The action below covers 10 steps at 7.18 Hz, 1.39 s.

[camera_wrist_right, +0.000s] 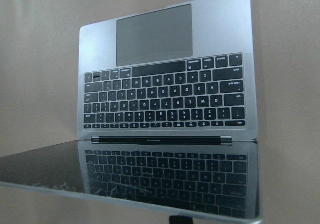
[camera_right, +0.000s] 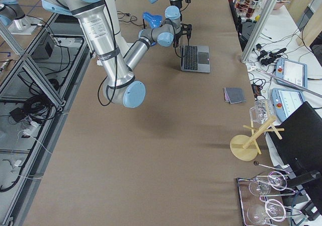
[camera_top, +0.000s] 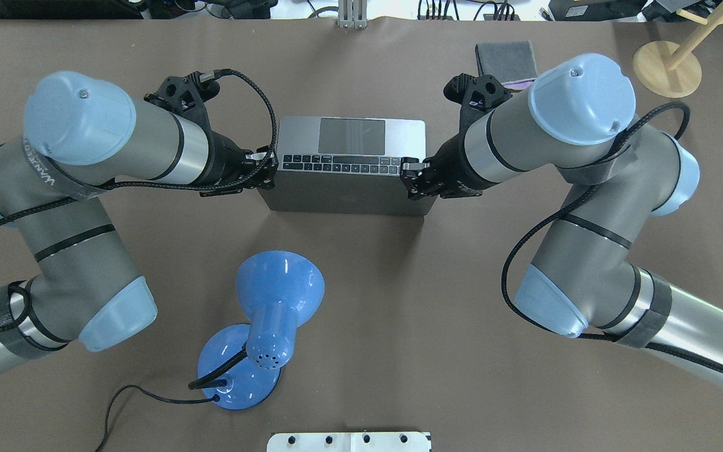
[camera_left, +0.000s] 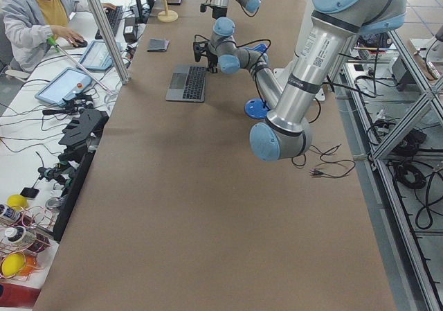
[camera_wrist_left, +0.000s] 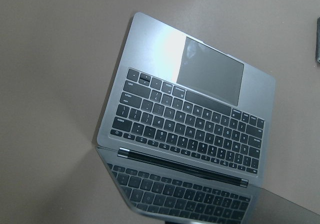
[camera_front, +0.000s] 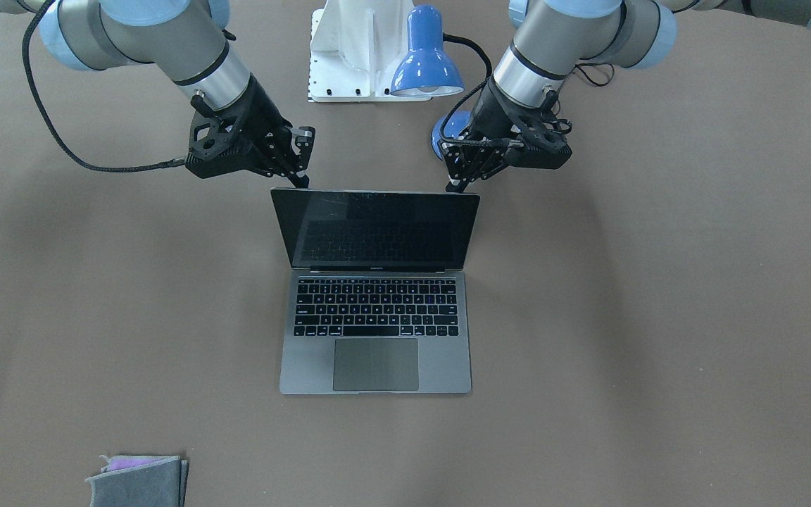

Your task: Close laptop

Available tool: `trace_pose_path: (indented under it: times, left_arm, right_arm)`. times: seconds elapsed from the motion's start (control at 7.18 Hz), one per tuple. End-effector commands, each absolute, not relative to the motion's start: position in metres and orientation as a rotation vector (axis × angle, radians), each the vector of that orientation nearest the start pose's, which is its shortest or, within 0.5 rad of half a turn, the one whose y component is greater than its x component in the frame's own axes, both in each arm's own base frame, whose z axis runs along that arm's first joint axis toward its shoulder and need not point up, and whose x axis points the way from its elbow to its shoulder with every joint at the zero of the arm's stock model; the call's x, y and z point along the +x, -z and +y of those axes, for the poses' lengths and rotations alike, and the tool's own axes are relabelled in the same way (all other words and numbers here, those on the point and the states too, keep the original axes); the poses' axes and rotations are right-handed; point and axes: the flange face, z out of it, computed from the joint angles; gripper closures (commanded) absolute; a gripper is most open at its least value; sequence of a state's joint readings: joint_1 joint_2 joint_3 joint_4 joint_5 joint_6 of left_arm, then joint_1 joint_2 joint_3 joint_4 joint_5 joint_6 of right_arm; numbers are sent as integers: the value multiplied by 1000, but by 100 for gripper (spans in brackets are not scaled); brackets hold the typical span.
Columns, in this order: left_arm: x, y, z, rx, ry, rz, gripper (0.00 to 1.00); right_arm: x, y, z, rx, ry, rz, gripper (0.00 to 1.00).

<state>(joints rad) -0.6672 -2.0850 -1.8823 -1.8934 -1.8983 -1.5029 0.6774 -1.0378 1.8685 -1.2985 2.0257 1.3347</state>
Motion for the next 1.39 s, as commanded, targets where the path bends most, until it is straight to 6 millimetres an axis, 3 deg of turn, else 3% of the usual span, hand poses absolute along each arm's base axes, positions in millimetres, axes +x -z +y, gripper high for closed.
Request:
trace_pose_path:
  times: [0.0, 0.28, 0.7, 0.97, 1.25]
  left_arm:
    - [420, -184, -472, 167, 365, 1159, 100]
    - [417, -186, -493, 180, 388, 1145, 100]
    - [437, -193, -521, 220, 399, 1092, 100]
    - [476, -201, -561, 245, 427, 1063, 100]
    - [510, -225, -597, 301, 463, 1041, 100]
  right_arm:
    - [-431, -173, -492, 131, -184, -1134, 100]
    - [-444, -167, -523, 129, -215, -1112, 100]
    - [-456, -166, -565, 137, -266, -1063, 100]
    - [-471, -178, -588, 129, -289, -1028, 100]
    - [-492, -186, -617, 101, -313, -979, 100]
